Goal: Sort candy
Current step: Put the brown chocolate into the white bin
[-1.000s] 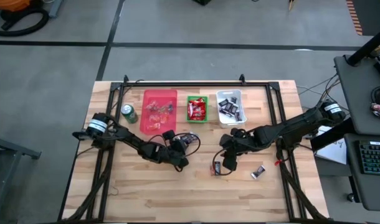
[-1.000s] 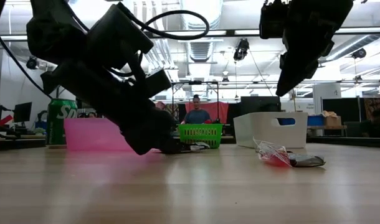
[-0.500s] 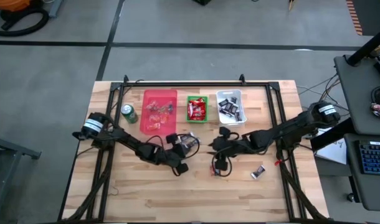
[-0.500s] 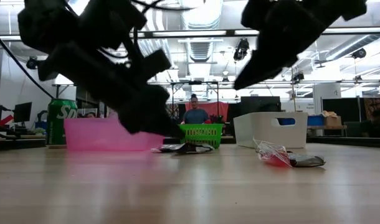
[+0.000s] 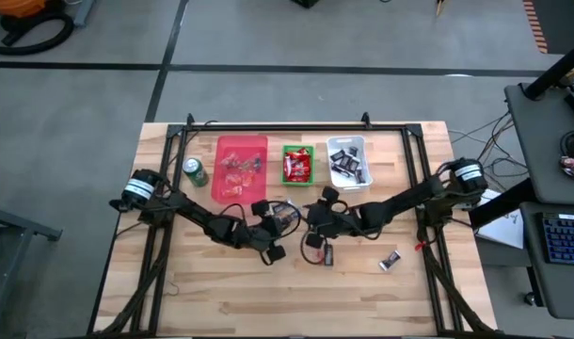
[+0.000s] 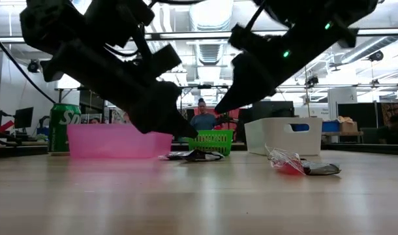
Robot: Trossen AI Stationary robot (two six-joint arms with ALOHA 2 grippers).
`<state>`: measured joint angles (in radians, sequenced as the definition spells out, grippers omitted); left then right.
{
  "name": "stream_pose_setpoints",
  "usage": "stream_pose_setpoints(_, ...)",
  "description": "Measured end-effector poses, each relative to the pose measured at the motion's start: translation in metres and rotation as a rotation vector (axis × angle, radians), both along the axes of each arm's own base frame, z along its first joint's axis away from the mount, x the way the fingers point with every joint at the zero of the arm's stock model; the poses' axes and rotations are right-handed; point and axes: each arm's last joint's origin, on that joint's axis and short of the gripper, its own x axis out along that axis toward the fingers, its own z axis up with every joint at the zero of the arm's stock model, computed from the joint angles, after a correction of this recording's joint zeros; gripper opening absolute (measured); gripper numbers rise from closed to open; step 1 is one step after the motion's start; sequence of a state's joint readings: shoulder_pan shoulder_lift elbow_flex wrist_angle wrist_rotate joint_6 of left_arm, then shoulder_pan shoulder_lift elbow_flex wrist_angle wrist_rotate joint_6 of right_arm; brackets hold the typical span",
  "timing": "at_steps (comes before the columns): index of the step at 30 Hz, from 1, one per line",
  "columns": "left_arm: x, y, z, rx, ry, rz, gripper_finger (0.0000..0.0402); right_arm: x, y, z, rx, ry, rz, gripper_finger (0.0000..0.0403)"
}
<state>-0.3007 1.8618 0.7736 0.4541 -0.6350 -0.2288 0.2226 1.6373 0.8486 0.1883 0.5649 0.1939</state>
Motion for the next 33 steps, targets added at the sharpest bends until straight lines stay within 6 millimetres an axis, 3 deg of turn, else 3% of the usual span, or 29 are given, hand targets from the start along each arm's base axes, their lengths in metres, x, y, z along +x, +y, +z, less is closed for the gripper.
stream_pose_setpoints(14, -0.006, 0.008, -0.008, -0.004, 0.041, 0.034, 0.0, 0.025, -0.006, -0.052, 0.102, -0.113, -0.08, 0.0141)
stream_pose_setpoints(24, -0.009, 0.018, -0.013, -0.038, 0.03, 0.082, 0.0, 0.027, -0.016, -0.067, 0.122, -0.096, -0.121, 0.014)
stream_pose_setpoints(33, -0.005, 0.015, -0.035, -0.053, 0.025, 0.085, 0.0, 0.027, -0.016, -0.078, 0.118, -0.078, -0.135, 0.014)
